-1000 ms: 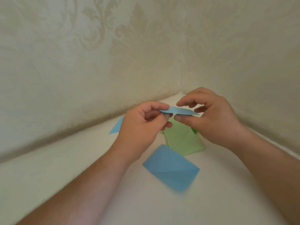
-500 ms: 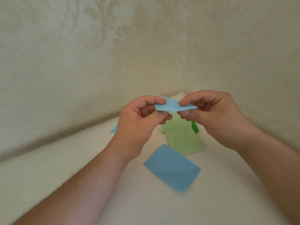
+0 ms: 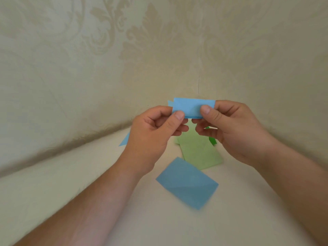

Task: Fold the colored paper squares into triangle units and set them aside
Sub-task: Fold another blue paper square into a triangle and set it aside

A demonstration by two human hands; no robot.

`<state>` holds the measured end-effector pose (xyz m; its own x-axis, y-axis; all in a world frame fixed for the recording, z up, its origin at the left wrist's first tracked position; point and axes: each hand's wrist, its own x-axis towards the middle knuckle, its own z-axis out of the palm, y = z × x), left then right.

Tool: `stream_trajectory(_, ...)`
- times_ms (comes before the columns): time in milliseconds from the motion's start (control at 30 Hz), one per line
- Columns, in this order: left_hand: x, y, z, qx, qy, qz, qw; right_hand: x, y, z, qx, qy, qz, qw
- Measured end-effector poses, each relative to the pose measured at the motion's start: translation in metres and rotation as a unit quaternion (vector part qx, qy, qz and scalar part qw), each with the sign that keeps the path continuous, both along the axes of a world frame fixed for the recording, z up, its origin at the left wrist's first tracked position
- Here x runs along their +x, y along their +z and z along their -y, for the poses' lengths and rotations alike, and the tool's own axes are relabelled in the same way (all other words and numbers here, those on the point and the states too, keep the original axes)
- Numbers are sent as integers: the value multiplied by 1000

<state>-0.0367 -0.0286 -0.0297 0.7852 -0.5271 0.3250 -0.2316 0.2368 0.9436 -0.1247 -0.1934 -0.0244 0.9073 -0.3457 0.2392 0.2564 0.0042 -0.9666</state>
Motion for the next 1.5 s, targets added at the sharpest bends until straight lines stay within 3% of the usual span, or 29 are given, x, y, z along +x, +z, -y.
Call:
stream_trajectory(333,1,-1,2,-18,3,-24,1000,3,2,0,110,6,-33,993)
stream_trajectory(633,3,-3,2,5,52,1,999,4,2,0,96,-43,-30,994)
stream_trajectory(967,4,-4,4,17,42,-67,997,7,0,-1,51,-67,-19,996)
stream_trajectory(1500,3,-6,6,31,75,-66,995,7,-9,-2,-20,-101,16,995)
